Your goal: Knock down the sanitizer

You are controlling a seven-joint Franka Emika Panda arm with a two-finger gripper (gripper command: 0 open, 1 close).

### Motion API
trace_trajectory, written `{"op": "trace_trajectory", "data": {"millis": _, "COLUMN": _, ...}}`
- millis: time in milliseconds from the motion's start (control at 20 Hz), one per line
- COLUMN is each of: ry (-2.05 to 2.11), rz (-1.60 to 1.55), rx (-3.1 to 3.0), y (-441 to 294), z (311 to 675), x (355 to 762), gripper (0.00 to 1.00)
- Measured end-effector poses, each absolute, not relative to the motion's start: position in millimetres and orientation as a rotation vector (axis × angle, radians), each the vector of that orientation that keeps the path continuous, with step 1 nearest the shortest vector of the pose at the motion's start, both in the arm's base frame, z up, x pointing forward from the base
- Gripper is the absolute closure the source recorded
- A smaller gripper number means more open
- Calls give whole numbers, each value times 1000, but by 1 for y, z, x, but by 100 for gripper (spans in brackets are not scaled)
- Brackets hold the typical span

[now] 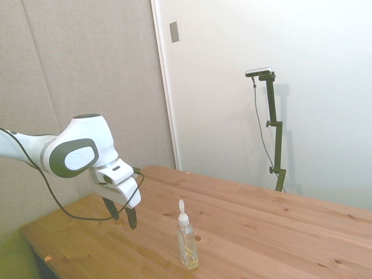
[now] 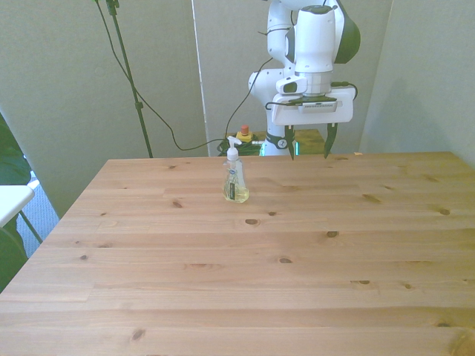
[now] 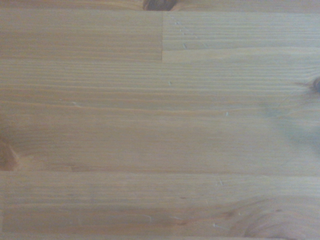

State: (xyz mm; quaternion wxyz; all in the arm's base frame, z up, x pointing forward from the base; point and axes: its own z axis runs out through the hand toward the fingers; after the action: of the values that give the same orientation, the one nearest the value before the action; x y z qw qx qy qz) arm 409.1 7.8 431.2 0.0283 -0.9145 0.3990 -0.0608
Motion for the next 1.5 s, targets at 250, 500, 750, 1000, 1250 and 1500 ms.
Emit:
{"op": "trace_trajectory", "data": {"millis": 250, "ry": 1256, "rz": -182, "rx": -2815, "y": 0, "z": 429, "x": 410, "gripper": 0}}
{"op": "trace_trajectory", "data": {"millis": 500, "ry": 1335, "rz": -197, "rx": -2792, "y": -30, "z": 431, "x": 409, "gripper": 100}}
{"op": "trace_trajectory", "data": {"millis": 750, "ry": 1404, "rz": -215, "rx": -2771, "y": -57, "z": 432, "x": 407, "gripper": 100}}
{"op": "trace_trajectory", "data": {"millis": 1000, "ry": 1467, "rz": -238, "rx": -2740, "y": -81, "z": 432, "x": 404, "gripper": 100}}
{"op": "trace_trajectory", "data": {"millis": 1250, "ry": 1499, "rz": -228, "rx": -2729, "y": -95, "z": 421, "x": 411, "gripper": 100}}
{"op": "trace_trajectory", "data": {"millis": 1500, "ry": 1535, "rz": -219, "rx": -2721, "y": -113, "z": 411, "x": 424, "gripper": 100}}
